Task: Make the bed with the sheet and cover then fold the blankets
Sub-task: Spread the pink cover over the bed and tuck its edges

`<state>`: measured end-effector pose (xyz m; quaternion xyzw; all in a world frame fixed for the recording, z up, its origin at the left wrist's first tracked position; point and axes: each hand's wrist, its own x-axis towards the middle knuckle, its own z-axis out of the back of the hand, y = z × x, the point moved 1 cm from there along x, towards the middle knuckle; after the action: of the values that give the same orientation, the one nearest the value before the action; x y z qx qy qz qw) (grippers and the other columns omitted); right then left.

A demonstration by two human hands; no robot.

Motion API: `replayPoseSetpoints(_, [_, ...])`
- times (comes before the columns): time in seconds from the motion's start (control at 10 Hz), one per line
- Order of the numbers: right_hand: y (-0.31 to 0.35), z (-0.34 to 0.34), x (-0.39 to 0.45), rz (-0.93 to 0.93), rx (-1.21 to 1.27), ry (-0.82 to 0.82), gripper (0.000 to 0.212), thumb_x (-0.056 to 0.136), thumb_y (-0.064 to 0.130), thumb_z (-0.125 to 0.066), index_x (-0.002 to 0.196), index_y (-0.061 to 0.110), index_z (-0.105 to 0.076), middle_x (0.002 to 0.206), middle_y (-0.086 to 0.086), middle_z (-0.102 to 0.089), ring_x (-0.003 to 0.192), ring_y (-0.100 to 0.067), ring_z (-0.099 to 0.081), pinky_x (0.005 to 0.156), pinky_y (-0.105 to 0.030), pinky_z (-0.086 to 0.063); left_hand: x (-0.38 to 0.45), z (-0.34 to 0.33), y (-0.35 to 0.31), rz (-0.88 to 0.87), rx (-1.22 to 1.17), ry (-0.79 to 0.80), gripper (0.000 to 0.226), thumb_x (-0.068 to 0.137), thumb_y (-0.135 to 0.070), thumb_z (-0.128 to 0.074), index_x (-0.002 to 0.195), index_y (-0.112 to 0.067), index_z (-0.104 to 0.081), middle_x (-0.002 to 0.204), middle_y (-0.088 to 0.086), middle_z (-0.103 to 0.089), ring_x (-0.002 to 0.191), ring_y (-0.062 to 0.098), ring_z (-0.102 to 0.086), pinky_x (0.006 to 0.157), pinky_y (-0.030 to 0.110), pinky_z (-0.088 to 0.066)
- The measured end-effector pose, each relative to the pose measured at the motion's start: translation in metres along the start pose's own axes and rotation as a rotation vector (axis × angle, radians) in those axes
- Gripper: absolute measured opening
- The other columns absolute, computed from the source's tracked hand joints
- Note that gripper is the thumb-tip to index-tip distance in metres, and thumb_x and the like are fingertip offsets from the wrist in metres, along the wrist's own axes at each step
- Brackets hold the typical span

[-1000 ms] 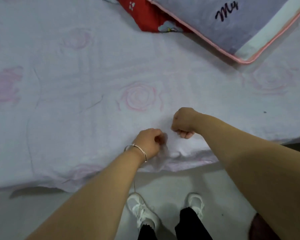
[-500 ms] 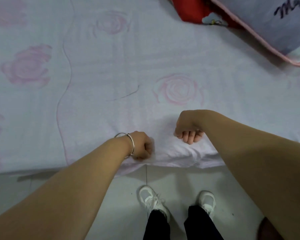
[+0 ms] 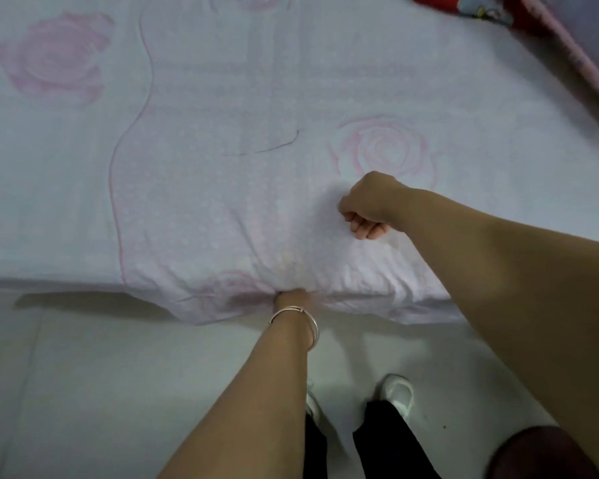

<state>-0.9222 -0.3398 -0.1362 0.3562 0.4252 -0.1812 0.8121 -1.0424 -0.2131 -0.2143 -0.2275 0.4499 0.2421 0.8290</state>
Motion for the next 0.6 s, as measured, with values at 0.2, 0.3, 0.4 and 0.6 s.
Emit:
replayPoseSetpoints(0.2, [-0.001, 0.000, 0.010, 0.026, -0.121, 0.017, 0.016, 0.082, 0.007, -0.050, 0.066, 0.006, -0.055, 0.060, -0.013, -0.057, 0.046, -0.023, -0.052, 0.053, -0.026, -0.048, 0.026, -0.018, 0.018, 0.284, -1.790, 0.060, 0.036, 0.098, -0.019, -0.028, 0.105, -0.009, -0.061, 0.125, 0.017, -0.060, 0.119, 0.026, -0.053, 0.093, 0.030, -0.040])
replayPoseSetpoints(0.3, [0.001, 0.000, 0.012, 0.025, -0.144, 0.030, 0.017, 0.082, 0.008, -0.050, 0.065, 0.007, -0.054, 0.060, -0.013, -0.056, 0.049, -0.023, -0.052, 0.055, -0.026, -0.048, 0.027, -0.023, 0.018, 0.080, -2.206, 0.020, 0.053, 0.092, -0.011, -0.030, 0.056, -0.013, -0.069, 0.056, 0.000, -0.069, 0.065, 0.015, -0.063, 0.088, 0.035, -0.042])
replayPoseSetpoints(0.4, [0.002, -0.003, 0.011, 0.027, -0.168, 0.018, 0.019, 0.083, 0.009, -0.050, 0.064, 0.008, -0.053, 0.061, -0.013, -0.057, 0.050, -0.024, -0.052, 0.054, -0.025, -0.048, 0.023, -0.027, 0.018, -0.126, -2.284, 0.016, 0.051, 0.086, -0.003, -0.039, 0.050, -0.013, -0.073, 0.055, -0.002, -0.069, 0.059, 0.010, -0.066, 0.085, 0.029, -0.048])
replayPoseSetpoints(0.6, [0.002, -0.010, 0.006, 0.085, -0.177, -0.107, 0.024, 0.082, 0.009, -0.048, 0.060, 0.006, -0.056, 0.056, -0.013, -0.059, 0.043, -0.024, -0.055, 0.050, -0.026, -0.050, 0.005, -0.038, 0.023, -0.195, -2.377, 0.075, 0.040, 0.095, -0.011, -0.041, 0.077, -0.010, -0.077, 0.079, 0.003, -0.075, 0.093, 0.019, -0.062, 0.096, 0.036, -0.043])
